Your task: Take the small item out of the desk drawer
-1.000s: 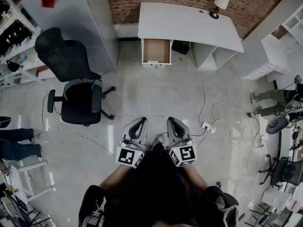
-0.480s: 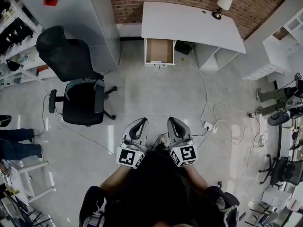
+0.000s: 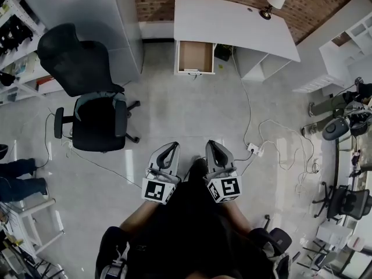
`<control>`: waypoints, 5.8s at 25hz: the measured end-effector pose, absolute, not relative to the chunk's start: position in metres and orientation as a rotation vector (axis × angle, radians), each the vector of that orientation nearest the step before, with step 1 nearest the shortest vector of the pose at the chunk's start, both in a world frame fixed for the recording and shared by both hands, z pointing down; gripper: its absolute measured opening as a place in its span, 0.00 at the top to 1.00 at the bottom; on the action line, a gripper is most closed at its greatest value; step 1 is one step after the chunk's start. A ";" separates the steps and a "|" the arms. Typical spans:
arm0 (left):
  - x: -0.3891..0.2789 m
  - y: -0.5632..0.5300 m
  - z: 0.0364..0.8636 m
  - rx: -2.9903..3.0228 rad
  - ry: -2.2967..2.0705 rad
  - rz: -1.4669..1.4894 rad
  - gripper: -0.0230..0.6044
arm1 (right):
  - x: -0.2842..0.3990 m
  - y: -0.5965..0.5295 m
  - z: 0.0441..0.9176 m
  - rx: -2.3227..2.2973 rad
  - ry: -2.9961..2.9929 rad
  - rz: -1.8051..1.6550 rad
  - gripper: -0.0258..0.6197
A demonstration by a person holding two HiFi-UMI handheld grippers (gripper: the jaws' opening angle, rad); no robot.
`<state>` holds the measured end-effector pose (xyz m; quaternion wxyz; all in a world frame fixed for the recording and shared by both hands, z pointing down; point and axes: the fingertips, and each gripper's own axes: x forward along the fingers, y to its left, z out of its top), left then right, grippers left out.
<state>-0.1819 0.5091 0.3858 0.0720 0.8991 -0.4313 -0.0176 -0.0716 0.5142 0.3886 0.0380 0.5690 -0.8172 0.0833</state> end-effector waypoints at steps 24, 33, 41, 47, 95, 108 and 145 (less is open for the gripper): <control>-0.100 0.268 0.385 2.647 -1.394 0.012 0.95 | 0.017 0.252 0.409 1.553 -2.578 0.228 0.91; -0.073 0.197 0.399 2.616 -1.362 0.133 0.95 | 0.050 0.170 0.421 1.555 -2.536 0.251 0.91; -0.075 0.104 0.418 2.626 -1.280 0.140 0.95 | 0.042 0.098 0.442 1.528 -2.470 0.294 0.91; -0.078 0.036 0.428 2.595 -1.215 0.186 0.95 | 0.038 0.039 0.475 1.457 -2.384 0.311 0.91; -0.010 -0.094 0.943 2.695 -0.217 1.603 0.70 | 0.062 -0.085 1.032 0.281 -1.859 0.486 0.91; 0.006 -0.117 1.010 2.703 -0.019 1.791 0.64 | 0.061 -0.106 1.055 0.337 -1.867 0.479 0.92; 0.025 -0.129 1.067 2.503 -0.132 1.996 0.82 | 0.080 -0.127 1.032 0.485 -1.961 0.544 0.92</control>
